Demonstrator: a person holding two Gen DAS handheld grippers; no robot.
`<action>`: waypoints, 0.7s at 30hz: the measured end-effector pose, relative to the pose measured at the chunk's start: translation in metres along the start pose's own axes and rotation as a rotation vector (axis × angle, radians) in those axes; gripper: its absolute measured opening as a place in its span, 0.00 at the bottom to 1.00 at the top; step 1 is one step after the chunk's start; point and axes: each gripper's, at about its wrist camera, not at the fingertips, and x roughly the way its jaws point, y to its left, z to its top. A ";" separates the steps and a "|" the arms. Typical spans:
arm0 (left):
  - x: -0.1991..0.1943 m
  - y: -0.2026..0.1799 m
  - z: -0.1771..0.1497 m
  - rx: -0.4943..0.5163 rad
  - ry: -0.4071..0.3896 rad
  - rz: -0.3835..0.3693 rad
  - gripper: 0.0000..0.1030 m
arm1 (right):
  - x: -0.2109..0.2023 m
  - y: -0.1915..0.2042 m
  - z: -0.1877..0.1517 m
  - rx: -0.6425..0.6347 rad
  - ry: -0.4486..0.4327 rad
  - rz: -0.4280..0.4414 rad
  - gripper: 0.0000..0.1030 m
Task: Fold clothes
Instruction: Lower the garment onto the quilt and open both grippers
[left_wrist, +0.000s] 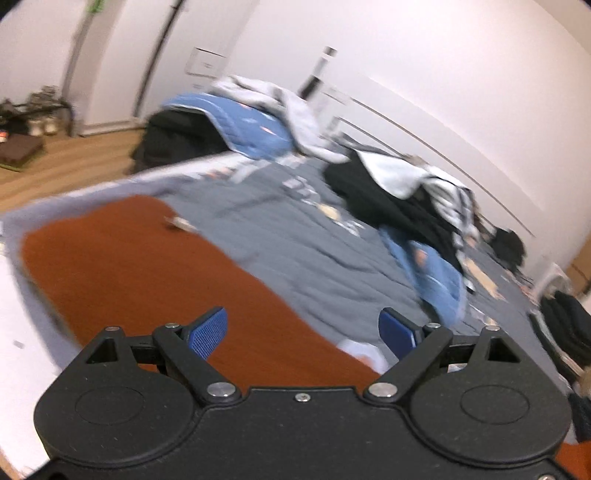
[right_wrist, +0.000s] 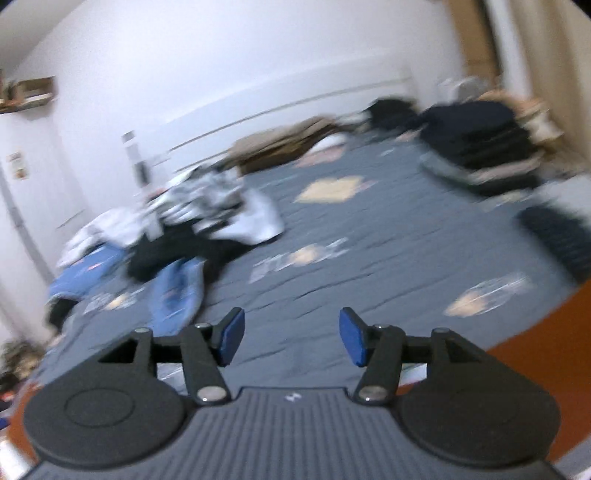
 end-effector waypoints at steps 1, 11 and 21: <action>0.000 0.009 0.003 -0.014 -0.005 0.020 0.86 | 0.010 0.012 -0.007 0.007 0.024 0.043 0.55; -0.005 0.087 0.021 -0.076 -0.027 0.198 0.85 | 0.056 0.125 -0.068 -0.081 0.150 0.310 0.55; 0.002 0.141 0.041 -0.148 -0.066 0.285 0.73 | 0.060 0.201 -0.112 -0.155 0.208 0.488 0.55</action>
